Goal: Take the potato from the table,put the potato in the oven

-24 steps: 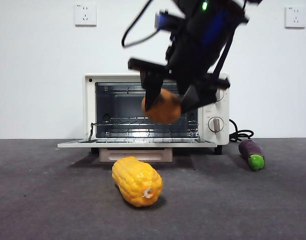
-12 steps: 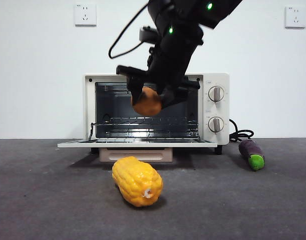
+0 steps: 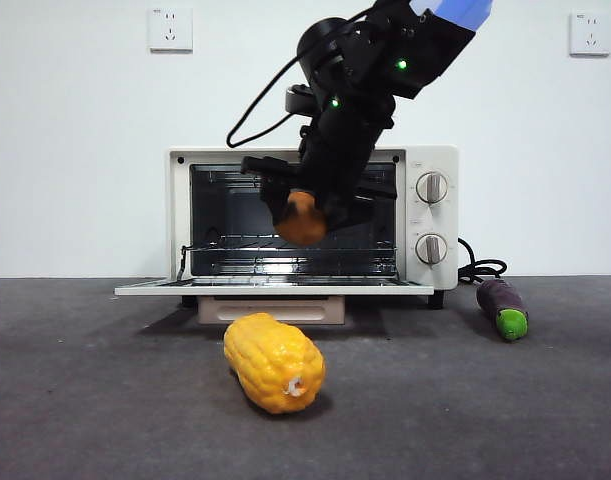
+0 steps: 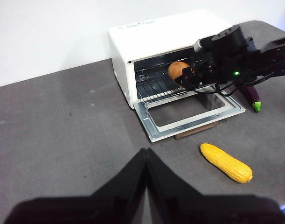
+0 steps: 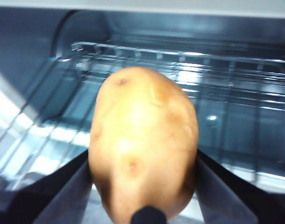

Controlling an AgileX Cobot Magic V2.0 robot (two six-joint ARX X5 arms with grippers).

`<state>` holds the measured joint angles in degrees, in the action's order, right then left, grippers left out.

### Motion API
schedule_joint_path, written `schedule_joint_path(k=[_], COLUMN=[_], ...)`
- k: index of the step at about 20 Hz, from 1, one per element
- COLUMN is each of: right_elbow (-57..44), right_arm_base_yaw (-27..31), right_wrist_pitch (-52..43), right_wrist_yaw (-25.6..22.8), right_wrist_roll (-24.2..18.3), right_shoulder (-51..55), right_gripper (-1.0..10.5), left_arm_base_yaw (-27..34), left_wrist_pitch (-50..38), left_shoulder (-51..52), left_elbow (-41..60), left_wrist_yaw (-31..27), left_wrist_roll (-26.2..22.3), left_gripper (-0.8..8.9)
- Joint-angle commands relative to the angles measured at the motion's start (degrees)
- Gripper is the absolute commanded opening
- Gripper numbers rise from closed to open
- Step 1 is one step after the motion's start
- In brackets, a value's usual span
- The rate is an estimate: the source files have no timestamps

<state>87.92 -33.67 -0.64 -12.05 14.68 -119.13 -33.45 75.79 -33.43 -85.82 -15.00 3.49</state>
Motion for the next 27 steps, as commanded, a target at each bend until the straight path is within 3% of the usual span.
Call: schedule_joint_path(k=[1,2,4,9,11,12,16,24,27], right_elbow=[0.04,0.04,0.04,0.04,0.04,0.04,3.28,11.13,11.13], right_arm_base_yaw=[0.37,0.39,0.37,0.37,0.28,0.26,-0.98,-7.23,-11.15], right_wrist_pitch=[-0.20,-0.20,-0.22,-1.14,-2.12,-2.34,3.43,35.26,46.25], right_wrist_yaw=[-0.35,-0.35,-0.33,-0.39,-0.35,-0.33,-0.44,-4.92,-8.52], right_wrist_roll=[0.76,0.76,0.76,0.72,0.72,0.72,0.50,2.58,1.36], right_shoulder=[-1.51,-1.51,-1.51,-1.51,-1.51,-1.51,-0.85,9.46,16.39], right_gripper=[0.7,1.0,2.7,3.2,6.2,6.3,6.3,6.2,4.5], left_arm_base_yaw=[-0.13,-0.13,-0.13,-0.13,-0.13,-0.13,-0.13,-0.13,-0.13], left_wrist_pitch=[-0.33,-0.33,-0.33,-0.33,-0.33,-0.31,-0.31,-0.31,-0.33], left_shoulder=[-0.55,-0.70,-0.72,-0.72,-0.72,-0.72,-0.70,-0.70,-0.96], left_elbow=[0.02,0.02,0.02,0.02,0.02,0.02,0.02,0.02,0.02], left_wrist_yaw=[-0.07,-0.07,-0.07,-0.02,-0.02,0.00,0.44,0.37,0.35], left_wrist_roll=[-1.11,-1.14,-1.14,-1.11,-1.11,-1.11,-1.11,-1.11,-1.11], left_gripper=[-0.05,-0.05,-0.05,-0.05,-0.05,-0.05,-0.05,-0.05,-0.05])
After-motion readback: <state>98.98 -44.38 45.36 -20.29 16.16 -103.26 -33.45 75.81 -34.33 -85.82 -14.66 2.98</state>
